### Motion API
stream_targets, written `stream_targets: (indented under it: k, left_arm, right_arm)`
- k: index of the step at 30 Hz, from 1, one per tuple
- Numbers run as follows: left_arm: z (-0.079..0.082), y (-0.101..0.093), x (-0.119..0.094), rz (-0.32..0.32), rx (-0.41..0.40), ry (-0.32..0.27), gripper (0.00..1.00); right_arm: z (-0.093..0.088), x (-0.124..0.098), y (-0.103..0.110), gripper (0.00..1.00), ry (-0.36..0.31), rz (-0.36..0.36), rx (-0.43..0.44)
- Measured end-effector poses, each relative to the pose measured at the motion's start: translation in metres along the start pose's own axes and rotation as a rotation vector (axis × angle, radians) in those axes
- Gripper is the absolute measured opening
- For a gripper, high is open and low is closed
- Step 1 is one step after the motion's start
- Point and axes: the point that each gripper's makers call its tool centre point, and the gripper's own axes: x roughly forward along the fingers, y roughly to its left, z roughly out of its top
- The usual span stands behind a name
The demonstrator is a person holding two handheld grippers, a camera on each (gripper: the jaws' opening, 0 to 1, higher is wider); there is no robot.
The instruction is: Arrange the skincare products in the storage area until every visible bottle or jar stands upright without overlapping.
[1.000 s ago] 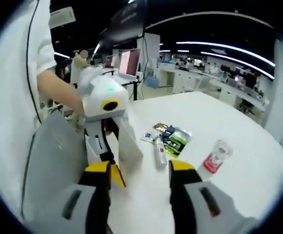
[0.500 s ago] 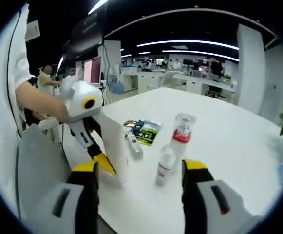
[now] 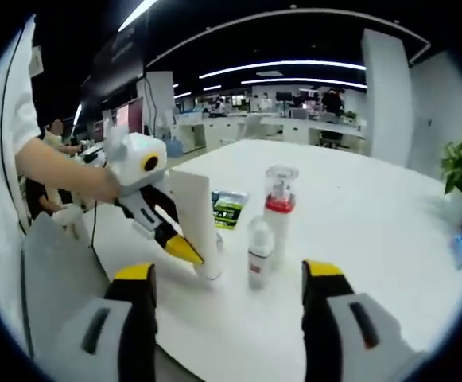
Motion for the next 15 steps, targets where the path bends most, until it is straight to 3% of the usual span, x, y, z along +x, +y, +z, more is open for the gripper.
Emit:
stream_targets:
  k: [15]
  left_arm:
    - [0.01, 0.042, 0.011, 0.013, 0.03, -0.01, 0.17]
  right_arm:
    - [-0.013, -0.002, -0.001, 0.74, 0.023, -0.016, 0.043]
